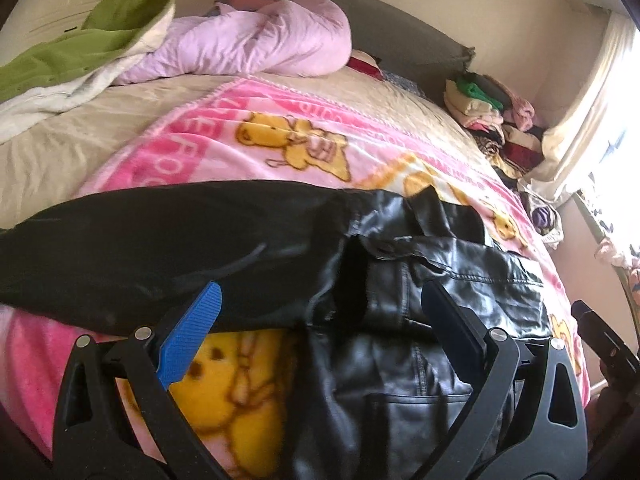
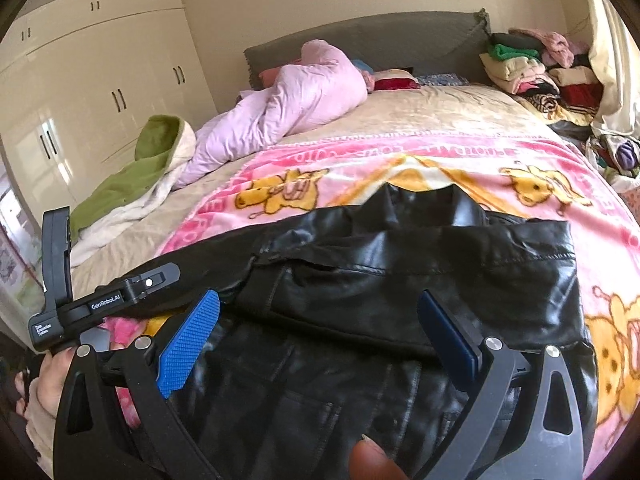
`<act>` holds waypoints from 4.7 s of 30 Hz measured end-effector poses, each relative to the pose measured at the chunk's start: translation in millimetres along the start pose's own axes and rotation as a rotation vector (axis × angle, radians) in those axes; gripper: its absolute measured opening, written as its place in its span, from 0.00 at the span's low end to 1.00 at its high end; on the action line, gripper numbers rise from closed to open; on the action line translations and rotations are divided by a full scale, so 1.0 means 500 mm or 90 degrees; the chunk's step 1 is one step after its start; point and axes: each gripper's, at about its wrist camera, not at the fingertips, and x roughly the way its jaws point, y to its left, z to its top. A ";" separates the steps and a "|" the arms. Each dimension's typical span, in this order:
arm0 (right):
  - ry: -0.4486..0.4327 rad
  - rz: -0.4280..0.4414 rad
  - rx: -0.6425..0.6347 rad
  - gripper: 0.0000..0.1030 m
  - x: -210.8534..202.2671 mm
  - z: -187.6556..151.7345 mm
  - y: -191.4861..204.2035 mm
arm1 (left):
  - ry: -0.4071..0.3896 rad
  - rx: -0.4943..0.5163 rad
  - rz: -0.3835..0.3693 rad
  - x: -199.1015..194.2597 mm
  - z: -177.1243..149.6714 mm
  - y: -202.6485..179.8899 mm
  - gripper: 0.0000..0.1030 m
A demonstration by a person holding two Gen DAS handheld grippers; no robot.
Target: Fold large clothes
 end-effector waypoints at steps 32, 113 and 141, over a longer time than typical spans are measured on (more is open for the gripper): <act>0.029 0.065 -0.054 0.96 0.158 0.033 0.214 | -0.049 -0.173 0.112 -0.073 -0.003 0.266 0.91; -0.082 -0.051 0.180 0.96 -0.134 -0.079 -0.183 | -0.226 0.041 -0.036 -0.141 0.138 -0.124 0.01; -0.139 -0.200 0.336 0.96 -0.271 -0.159 -0.414 | 0.035 0.366 -0.117 0.200 -0.132 -0.497 0.18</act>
